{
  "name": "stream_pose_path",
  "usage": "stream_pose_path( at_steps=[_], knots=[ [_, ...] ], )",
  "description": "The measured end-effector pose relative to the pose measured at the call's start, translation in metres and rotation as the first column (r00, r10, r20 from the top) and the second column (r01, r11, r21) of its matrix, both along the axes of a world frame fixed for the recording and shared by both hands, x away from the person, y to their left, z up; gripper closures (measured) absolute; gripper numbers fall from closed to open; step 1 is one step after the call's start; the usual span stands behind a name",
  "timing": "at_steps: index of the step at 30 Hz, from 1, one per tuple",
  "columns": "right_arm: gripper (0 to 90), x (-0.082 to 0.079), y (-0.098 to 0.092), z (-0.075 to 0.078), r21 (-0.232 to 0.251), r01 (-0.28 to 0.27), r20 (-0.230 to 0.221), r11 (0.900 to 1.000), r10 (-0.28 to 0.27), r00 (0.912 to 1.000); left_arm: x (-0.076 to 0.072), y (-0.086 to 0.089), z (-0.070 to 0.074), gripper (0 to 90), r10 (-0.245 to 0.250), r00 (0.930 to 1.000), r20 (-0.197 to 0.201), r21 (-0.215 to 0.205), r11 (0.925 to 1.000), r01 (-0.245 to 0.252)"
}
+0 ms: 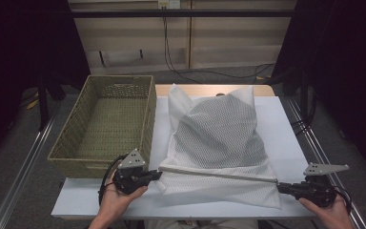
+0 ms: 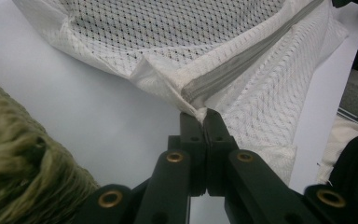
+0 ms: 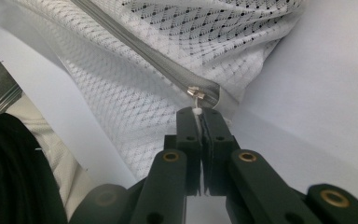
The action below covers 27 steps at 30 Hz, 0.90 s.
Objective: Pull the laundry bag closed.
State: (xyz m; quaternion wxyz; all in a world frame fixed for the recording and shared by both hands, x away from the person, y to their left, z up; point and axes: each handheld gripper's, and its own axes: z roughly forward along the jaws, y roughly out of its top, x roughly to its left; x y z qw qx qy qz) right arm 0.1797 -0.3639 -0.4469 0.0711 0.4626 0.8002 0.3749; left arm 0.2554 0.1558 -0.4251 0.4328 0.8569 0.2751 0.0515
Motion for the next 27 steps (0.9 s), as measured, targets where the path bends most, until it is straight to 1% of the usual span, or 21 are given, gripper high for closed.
stream_pose_path(
  at_steps=[4, 5, 6, 7, 8, 9, 10, 11, 12, 13, 14, 15, 16, 18, 19, 21, 22, 23, 24, 26, 27],
  knots=[
    [87.9, 0.001, 0.0, -0.001, -0.013, 0.001, -0.009, 1.0, -0.001, 1.0, 0.0, 0.0, -0.003, 89.2, 0.0, 0.9999, -0.012, 0.006, 1.0, 0.0],
    [87.9, 0.001, -0.001, -0.001, -0.016, 0.003, -0.009, 1.0, -0.003, 1.0, 0.0, -0.001, -0.004, 89.2, -0.001, 0.9999, -0.016, 0.019, 0.9998, 0.001],
    [87.9, 0.001, 0.0, -0.001, -0.015, 0.009, -0.015, 1.0, -0.009, 0.9998, 0.0, 0.0, -0.005, 89.2, 0.003, 0.9999, -0.015, 0.017, 0.9998, -0.003],
    [87.9, 0.001, 0.0, -0.002, -0.023, 0.004, -0.013, 1.0, -0.004, 0.9999, -0.001, 0.002, -0.004, 89.2, 0.003, 0.9998, -0.018, 0.009, 1.0, -0.003],
    [87.9, 0.002, -0.001, -0.001, -0.025, 0.006, -0.011, 1.0, -0.006, 0.9999, -0.001, 0.002, -0.005, 89.2, -0.002, 0.9999, -0.015, 0.011, 0.9999, 0.002],
    [87.9, 0.002, -0.003, -0.001, -0.012, 0.017, -0.012, 1.0, -0.017, 0.9998, 0.0, 0.002, -0.006, 89.3, -0.002, 0.9998, -0.018, 0.017, 0.9998, 0.002],
    [87.9, 0.004, -0.004, 0.0, -0.003, 0.017, -0.016, 1.0, -0.017, 0.9997, 0.0, 0.001, -0.007, 89.2, 0.007, 0.9998, -0.021, 0.027, 0.9996, -0.007],
    [87.9, 0.005, -0.001, -0.001, -0.018, 0.023, -0.016, 1.0, -0.023, 0.9996, 0.002, 0.001, -0.008, 89.2, 0.008, 0.9997, -0.024, 0.035, 0.9993, -0.008],
    [87.9, 0.005, 0.001, -0.001, -0.039, 0.02, -0.02, 0.999, -0.021, 0.9996, 0.002, 0.002, -0.008, 89.2, 0.008, 0.9996, -0.026, 0.026, 0.9996, -0.008],
    [87.9, 0.005, 0.003, -0.002, -0.044, 0.017, -0.021, 0.999, -0.018, 0.9996, 0.002, 0.003, -0.008, 89.2, 0.003, 0.9996, -0.028, 0.013, 0.9999, -0.002],
    [87.9, 0.005, 0.002, -0.003, -0.041, 0.012, -0.018, 0.999, -0.013, 0.9998, 0.001, 0.003, -0.009, 89.2, -0.007, 0.9997, -0.022, 0.017, 0.9998, 0.008],
    [87.9, 0.005, 0.0, -0.002, -0.032, 0.013, -0.018, 0.999, -0.013, 0.9997, 0.001, 0.003, -0.01, 89.2, -0.01, 0.9996, -0.027, 0.016, 0.9998, 0.011],
    [87.9, 0.005, 0.0, -0.003, -0.034, 0.024, -0.022, 0.999, -0.025, 0.9994, 0.0, 0.001, -0.011, 89.2, -0.012, 0.9996, -0.025, 0.031, 0.9994, 0.013],
    [87.9, 0.006, 0.001, -0.004, -0.043, 0.025, -0.025, 0.999, -0.026, 0.9993, -0.001, -0.001, -0.013, 89.1, -0.018, 0.9996, -0.022, 0.048, 0.9987, 0.019],
    [87.8, 0.006, 0.001, -0.007, -0.047, 0.019, -0.03, 0.999, -0.02, 0.9994, -0.001, -0.001, -0.014, 89.1, -0.023, 0.9995, -0.02, 0.041, 0.9989, 0.023],
    [87.8, 0.008, 0.003, -0.009, -0.056, 0.026, -0.042, 0.998, -0.028, 0.9987, 0.0, -0.001, -0.018, 89.0, -0.021, 0.9994, -0.026, 0.055, 0.9982, 0.022],
    [87.8, 0.009, 0.004, -0.009, -0.055, 0.025, -0.045, 0.998, -0.028, 0.9986, 0.0, -0.002, -0.021, 88.9, -0.021, 0.9993, -0.032, 0.055, 0.9982, 0.023],
    [87.8, 0.009, 0.004, -0.009, -0.055, 0.025, -0.045, 0.998, -0.028, 0.9986, 0.0, -0.002, -0.023, 88.9, -0.022, 0.9992, -0.033, 0.057, 0.9981, 0.023],
    [87.8, 0.011, 0.006, -0.011, -0.063, 0.018, -0.033, 0.998, -0.02, 0.9993, -0.001, -0.002, -0.024, 88.7, -0.025, 0.9991, -0.033, 0.058, 0.9979, 0.027],
    [87.8, 0.012, 0.007, -0.011, -0.067, 0.026, -0.043, 0.997, -0.029, 0.9987, -0.003, -0.003, -0.027, 88.5, -0.03, 0.9988, -0.037, 0.071, 0.997, 0.033],
    [87.7, 0.013, 0.008, -0.012, -0.071, 0.026, -0.041, 0.997, -0.029, 0.9988, -0.003, -0.003, -0.029, 88.3, -0.037, 0.9984, -0.043, 0.074, 0.9965, 0.04]
  ],
)
